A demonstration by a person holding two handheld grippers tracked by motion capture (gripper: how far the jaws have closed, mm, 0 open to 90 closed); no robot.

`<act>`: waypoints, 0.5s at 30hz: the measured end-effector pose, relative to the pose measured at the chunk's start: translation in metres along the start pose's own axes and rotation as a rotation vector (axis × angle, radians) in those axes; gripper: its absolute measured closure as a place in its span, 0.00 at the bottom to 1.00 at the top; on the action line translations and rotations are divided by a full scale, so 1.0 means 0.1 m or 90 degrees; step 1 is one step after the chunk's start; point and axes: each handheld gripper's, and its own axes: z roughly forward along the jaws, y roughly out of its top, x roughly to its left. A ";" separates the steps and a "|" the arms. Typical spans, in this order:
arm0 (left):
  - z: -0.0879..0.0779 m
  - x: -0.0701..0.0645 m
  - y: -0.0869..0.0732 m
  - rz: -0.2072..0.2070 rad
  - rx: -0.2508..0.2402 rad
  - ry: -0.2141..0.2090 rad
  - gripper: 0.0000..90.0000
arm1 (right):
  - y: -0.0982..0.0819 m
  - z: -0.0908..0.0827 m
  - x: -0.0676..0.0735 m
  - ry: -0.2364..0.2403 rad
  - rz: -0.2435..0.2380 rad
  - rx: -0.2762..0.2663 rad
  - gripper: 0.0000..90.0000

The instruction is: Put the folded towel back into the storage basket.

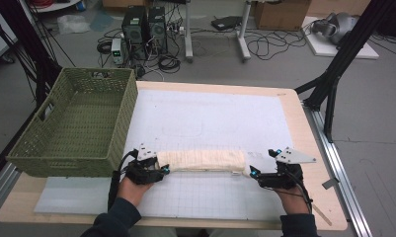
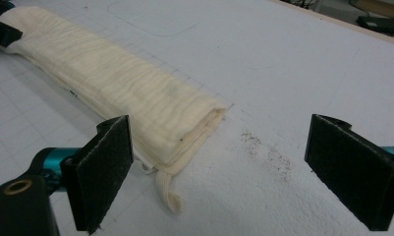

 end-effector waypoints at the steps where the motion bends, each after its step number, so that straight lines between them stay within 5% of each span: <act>1: 0.00 0.00 0.00 -0.002 -0.001 -0.007 0.58 | 0.00 0.00 0.00 0.000 0.000 -0.001 0.11; 7: 0.00 -0.03 0.00 0.009 -0.009 -0.034 0.83 | 0.01 0.02 0.02 0.004 -0.003 0.001 0.11; 15: -0.03 0.11 0.01 -0.079 -0.039 -0.075 0.88 | 0.03 0.03 0.01 -0.001 0.017 -0.013 0.11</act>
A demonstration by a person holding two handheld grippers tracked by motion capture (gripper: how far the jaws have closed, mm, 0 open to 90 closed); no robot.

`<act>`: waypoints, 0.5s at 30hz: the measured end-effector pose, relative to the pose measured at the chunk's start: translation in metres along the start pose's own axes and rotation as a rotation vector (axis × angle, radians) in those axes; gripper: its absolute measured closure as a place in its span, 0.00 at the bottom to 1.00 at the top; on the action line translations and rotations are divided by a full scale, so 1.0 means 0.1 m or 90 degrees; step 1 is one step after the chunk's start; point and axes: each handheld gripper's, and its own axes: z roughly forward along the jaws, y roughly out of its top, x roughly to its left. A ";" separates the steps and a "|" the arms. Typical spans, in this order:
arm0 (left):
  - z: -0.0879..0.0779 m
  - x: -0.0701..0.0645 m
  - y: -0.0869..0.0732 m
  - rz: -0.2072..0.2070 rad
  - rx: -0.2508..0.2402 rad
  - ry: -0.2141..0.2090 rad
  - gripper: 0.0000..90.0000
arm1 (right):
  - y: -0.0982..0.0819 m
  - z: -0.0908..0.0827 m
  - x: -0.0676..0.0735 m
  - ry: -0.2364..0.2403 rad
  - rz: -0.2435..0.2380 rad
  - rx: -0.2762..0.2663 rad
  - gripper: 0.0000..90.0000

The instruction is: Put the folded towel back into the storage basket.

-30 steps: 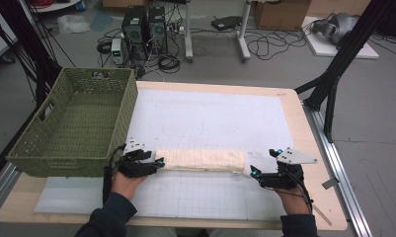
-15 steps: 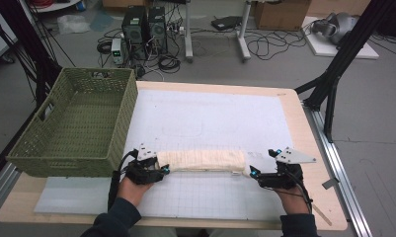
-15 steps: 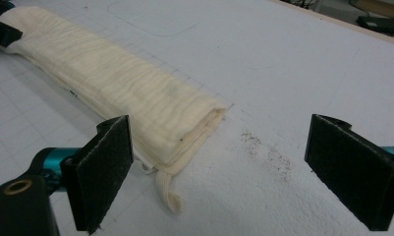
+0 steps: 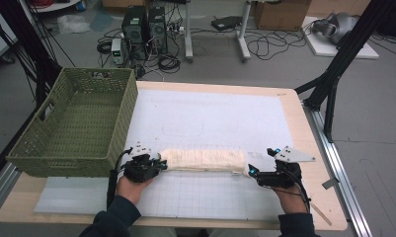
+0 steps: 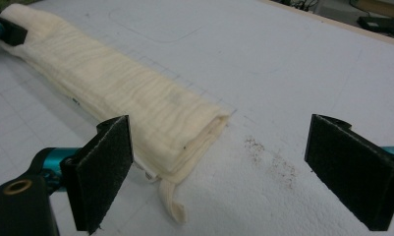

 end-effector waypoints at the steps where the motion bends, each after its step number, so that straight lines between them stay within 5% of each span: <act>1: 0.00 0.01 0.00 -0.010 -0.005 -0.004 0.88 | 0.01 0.00 0.00 -0.004 0.007 -0.003 0.11; 7: -0.01 0.02 -0.01 -0.011 -0.006 -0.013 0.88 | 0.02 0.16 0.05 0.013 0.040 0.017 0.17; 15: -0.01 0.02 -0.03 0.017 -0.006 -0.009 0.88 | 0.01 0.33 0.16 0.019 0.041 0.045 0.28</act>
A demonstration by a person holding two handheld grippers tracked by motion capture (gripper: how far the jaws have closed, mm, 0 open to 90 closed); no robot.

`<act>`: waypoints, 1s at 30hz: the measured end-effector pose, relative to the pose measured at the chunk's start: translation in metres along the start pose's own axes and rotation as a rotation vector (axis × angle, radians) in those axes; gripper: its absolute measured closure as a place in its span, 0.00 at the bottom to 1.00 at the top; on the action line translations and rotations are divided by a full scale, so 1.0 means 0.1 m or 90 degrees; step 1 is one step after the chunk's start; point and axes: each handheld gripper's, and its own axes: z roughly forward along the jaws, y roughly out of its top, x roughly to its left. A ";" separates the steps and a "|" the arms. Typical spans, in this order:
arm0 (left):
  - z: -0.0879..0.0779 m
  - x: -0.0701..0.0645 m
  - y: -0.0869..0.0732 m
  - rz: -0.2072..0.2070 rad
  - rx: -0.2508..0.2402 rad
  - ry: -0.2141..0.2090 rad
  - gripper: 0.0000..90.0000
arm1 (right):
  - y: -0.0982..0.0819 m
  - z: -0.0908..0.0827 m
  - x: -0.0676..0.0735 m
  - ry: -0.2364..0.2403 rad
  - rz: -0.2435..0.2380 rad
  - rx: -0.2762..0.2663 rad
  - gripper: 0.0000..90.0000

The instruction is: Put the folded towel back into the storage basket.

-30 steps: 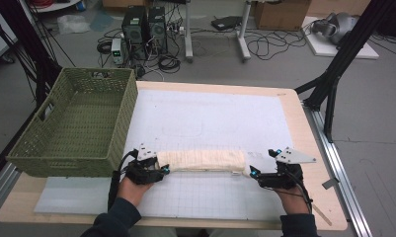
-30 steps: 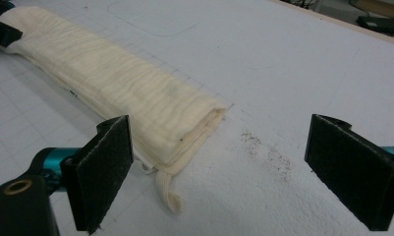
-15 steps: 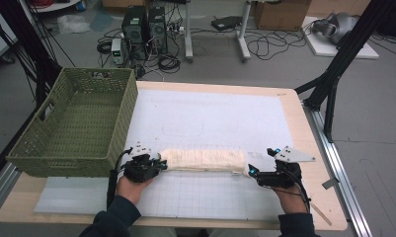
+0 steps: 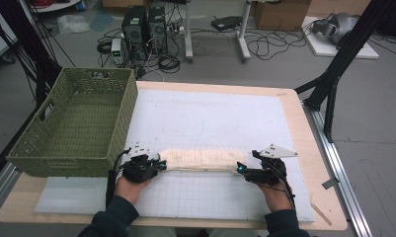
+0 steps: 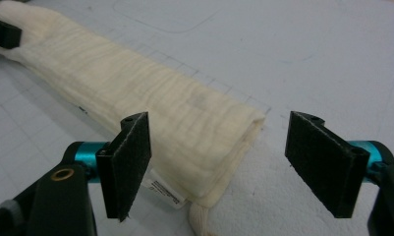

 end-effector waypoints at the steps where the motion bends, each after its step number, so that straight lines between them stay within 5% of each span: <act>1: 0.00 0.00 0.00 0.000 0.000 0.000 0.88 | -0.01 0.03 -0.01 -0.002 0.003 0.001 0.29; 5: 0.00 0.00 0.00 0.002 0.001 0.001 0.87 | -0.05 0.12 -0.05 -0.012 0.033 0.024 0.38; 14: 0.00 0.01 -0.01 0.012 0.004 0.003 0.87 | -0.11 0.23 -0.06 0.001 0.032 0.083 0.54; 30: 0.03 0.00 -0.03 0.026 0.012 0.011 0.87 | -0.15 0.23 -0.02 0.048 0.053 0.076 0.88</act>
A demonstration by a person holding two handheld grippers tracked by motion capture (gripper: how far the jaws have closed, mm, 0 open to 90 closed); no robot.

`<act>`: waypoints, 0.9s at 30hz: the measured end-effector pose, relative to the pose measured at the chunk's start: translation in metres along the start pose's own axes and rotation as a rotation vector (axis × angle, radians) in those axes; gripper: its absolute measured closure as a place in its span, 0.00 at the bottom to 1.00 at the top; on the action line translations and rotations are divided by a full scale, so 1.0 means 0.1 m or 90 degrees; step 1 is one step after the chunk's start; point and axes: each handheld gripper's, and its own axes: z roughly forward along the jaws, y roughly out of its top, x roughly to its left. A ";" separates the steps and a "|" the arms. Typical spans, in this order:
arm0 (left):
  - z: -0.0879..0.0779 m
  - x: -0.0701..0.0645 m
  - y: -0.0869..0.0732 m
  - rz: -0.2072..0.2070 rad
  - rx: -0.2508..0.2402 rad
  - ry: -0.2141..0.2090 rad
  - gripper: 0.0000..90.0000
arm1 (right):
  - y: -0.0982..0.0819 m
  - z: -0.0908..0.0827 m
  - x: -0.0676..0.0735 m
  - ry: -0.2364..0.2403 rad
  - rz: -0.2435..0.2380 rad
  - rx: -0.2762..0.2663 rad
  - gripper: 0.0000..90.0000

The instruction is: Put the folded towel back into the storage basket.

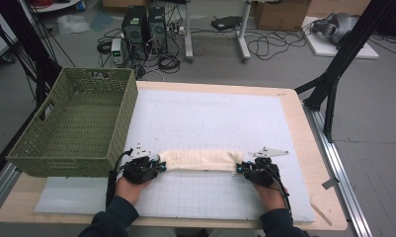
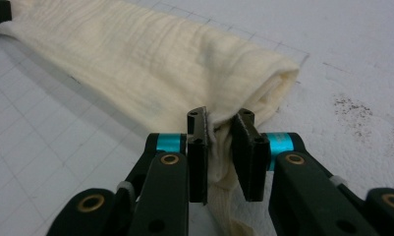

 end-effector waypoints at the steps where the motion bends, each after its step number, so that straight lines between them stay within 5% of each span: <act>1: 0.00 0.00 0.00 0.003 0.001 -0.001 0.87 | 0.00 0.00 0.01 -0.002 -0.004 -0.001 0.89; 8: -0.04 0.01 0.02 0.003 -0.005 -0.008 0.88 | 0.04 -0.03 0.04 -0.019 -0.025 -0.004 0.92; 18: -0.21 -0.04 0.14 0.006 -0.057 -0.028 0.88 | 0.17 -0.21 0.05 -0.022 -0.029 -0.046 0.92; 27: -0.40 -0.12 0.29 0.036 -0.107 -0.040 0.88 | 0.35 -0.35 0.03 -0.034 -0.044 -0.079 0.92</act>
